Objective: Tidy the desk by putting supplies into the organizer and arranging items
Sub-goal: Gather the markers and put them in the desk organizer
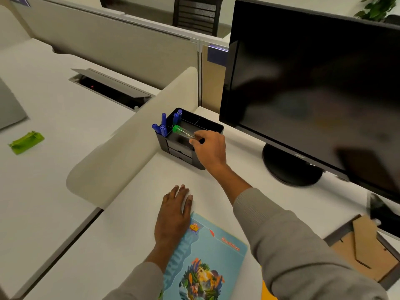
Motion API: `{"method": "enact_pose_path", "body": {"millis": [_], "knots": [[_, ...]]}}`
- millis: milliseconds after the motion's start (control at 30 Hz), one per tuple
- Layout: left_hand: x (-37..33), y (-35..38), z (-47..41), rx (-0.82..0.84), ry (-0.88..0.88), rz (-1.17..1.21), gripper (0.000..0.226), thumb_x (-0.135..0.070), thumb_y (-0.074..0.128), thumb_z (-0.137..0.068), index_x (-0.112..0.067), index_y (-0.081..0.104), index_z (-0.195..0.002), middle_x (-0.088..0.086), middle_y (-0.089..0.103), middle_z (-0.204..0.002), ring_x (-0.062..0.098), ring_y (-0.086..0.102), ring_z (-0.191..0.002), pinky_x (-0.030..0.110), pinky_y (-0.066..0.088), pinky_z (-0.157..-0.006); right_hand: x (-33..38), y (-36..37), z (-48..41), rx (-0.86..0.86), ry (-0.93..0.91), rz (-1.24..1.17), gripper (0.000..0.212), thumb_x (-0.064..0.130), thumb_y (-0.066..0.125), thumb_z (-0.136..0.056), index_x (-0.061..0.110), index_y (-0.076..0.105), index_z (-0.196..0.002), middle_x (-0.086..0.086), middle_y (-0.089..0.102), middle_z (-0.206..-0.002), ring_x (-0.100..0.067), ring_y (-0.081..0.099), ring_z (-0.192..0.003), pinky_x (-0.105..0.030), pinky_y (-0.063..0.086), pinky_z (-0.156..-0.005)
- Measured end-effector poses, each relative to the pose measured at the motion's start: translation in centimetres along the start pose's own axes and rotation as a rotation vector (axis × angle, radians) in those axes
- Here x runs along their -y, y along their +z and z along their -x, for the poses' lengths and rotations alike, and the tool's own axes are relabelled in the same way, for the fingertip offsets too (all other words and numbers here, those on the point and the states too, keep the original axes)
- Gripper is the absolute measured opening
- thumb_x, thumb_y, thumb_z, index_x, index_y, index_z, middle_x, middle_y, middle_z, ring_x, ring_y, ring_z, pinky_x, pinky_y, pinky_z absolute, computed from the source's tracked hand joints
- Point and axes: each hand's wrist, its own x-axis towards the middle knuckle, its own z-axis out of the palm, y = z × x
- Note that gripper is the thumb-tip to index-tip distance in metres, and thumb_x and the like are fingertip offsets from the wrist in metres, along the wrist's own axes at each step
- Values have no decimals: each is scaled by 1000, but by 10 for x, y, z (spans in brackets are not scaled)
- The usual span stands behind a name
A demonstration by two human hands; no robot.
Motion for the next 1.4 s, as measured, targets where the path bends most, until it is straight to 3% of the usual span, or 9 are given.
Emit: {"method": "enact_pose_path", "body": {"millis": [267,400,633,867,1167,1400], "knots": [[3,3,0,18,-25,-16,49,-56,30,-103,-34,48,-144,-15,41,-155,8,27,-146,35,31,-120,-6,5,-4,44,18,23,22,25,75,-85,13,76,-104,-4,75,-94,-23,65,-94,-49,54,-90],[3,3,0,20,-29,-21,51,-58,29,-103,-34,47,-144,-14,41,-155,9,28,-146,35,32,-119,-2,4,-5,75,-8,81,17,23,77,-84,12,76,-97,-5,73,-88,-22,64,-88,-49,53,-87],[-1,-1,1,16,-37,-7,49,-56,33,-103,-34,48,-143,-13,41,-155,10,29,-146,31,29,-117,-4,2,-2,97,0,41,26,26,79,-82,8,74,-100,-9,72,-93,-25,64,-90,-50,53,-90],[-3,-2,1,12,-27,0,47,-53,35,-103,-33,50,-143,-13,43,-154,9,29,-145,31,28,-118,-14,-11,19,5,-11,-77,36,28,78,-84,8,71,-113,-8,70,-103,-21,64,-93,-35,58,-85],[1,-3,1,38,-32,-12,52,-55,34,-102,-30,46,-146,-6,40,-157,17,32,-146,39,30,-120,-44,-54,87,-147,11,-212,28,33,77,-85,11,72,-102,-1,71,-97,-5,62,-79,-11,52,-70],[-4,-7,4,32,10,21,47,-48,43,-103,-25,49,-144,-1,45,-154,20,33,-145,42,31,-119,-76,-110,153,-186,84,-191,34,38,78,-83,11,74,-102,1,72,-95,-10,66,-82,-21,56,-72]]}}
